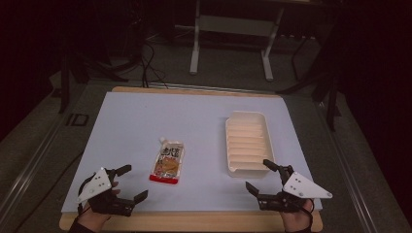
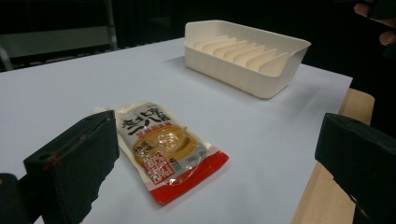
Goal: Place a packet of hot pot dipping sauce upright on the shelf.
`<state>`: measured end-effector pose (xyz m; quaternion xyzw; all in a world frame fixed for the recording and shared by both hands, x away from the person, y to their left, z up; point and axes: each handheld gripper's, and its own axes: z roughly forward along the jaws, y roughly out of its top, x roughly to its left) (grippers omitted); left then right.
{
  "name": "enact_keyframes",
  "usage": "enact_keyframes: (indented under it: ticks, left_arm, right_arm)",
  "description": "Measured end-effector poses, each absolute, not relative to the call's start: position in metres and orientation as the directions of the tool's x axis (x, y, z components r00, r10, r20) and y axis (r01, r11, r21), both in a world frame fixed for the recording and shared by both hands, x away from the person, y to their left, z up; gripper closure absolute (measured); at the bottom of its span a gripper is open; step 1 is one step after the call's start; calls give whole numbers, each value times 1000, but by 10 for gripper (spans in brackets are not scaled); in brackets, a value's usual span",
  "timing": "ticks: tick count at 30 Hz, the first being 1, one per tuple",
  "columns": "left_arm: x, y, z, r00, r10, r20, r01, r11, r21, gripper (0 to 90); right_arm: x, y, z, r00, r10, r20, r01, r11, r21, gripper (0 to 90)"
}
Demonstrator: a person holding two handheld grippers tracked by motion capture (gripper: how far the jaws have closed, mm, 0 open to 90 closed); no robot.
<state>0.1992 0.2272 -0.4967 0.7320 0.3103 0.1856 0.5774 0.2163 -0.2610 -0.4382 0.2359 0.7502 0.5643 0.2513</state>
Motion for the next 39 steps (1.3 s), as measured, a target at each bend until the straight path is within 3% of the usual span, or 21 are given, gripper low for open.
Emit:
enact_keyframes:
  ticks: [10, 17, 39]
  left_arm:
    - [196, 221, -493, 760, 641, -105, 247, -136, 959, 1]
    - [198, 213, -485, 759, 627, -175, 298, -95, 950, 1]
    - [241, 177, -455, 749, 650, -131, 311, -170, 935, 1]
  right_arm:
    - [213, -255, -435, -801, 589, -108, 64, 263, 963, 111]
    - [209, -254, -432, -812, 574, -109, 45, 248, 968, 108]
    - [202, -253, -426, -794, 602, -87, 43, 199, 979, 108]
